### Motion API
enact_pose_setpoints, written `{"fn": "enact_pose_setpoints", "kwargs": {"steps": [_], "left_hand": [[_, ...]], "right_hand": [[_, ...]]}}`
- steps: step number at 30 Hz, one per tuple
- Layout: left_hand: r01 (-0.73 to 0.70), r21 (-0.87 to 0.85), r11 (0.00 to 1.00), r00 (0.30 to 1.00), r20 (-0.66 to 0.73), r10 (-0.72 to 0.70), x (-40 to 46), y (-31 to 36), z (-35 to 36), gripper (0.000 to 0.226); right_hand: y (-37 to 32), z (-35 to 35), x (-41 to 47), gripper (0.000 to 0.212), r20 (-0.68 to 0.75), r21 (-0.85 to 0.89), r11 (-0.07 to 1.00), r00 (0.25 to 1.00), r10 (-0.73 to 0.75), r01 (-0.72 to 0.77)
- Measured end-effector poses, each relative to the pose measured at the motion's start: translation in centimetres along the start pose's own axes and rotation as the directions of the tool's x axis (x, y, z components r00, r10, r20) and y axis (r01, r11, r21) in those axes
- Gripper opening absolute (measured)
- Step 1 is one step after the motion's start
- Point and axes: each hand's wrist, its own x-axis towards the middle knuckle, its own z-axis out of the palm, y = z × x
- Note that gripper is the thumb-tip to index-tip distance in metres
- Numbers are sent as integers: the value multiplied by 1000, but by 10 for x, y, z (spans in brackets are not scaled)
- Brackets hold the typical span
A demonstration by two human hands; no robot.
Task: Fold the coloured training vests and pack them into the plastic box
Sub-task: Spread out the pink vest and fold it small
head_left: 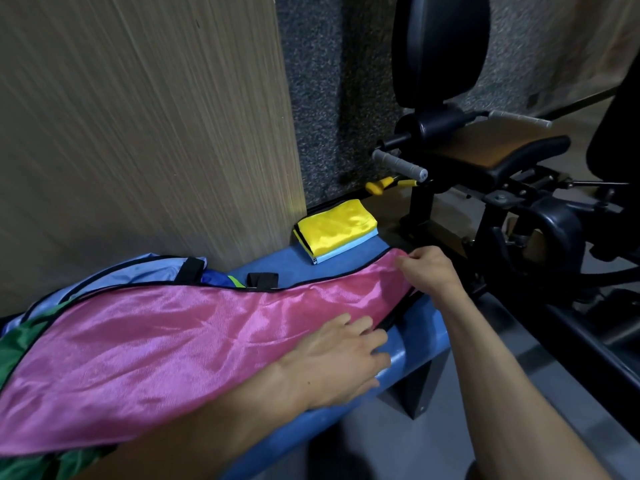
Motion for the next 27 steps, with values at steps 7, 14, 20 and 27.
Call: {"fn": "enact_pose_setpoints", "kwargs": {"steps": [7, 14, 20, 27], "left_hand": [[199, -695, 691, 971, 44, -236, -13, -4, -7, 16], [509, -371, 777, 840, 16, -542, -73, -35, 32, 26], [601, -141, 787, 785, -84, -614, -133, -61, 38, 37], [688, 95, 719, 724, -35, -689, -151, -101, 24, 60]], "right_hand": [[0, 13, 5, 39, -98, -127, 992, 995, 4, -16], [-9, 9, 8, 22, -214, -71, 996, 974, -75, 61], [-8, 14, 2, 36, -147, -160, 987, 989, -17, -7], [-41, 19, -30, 54, -187, -90, 993, 978, -96, 81]]}}
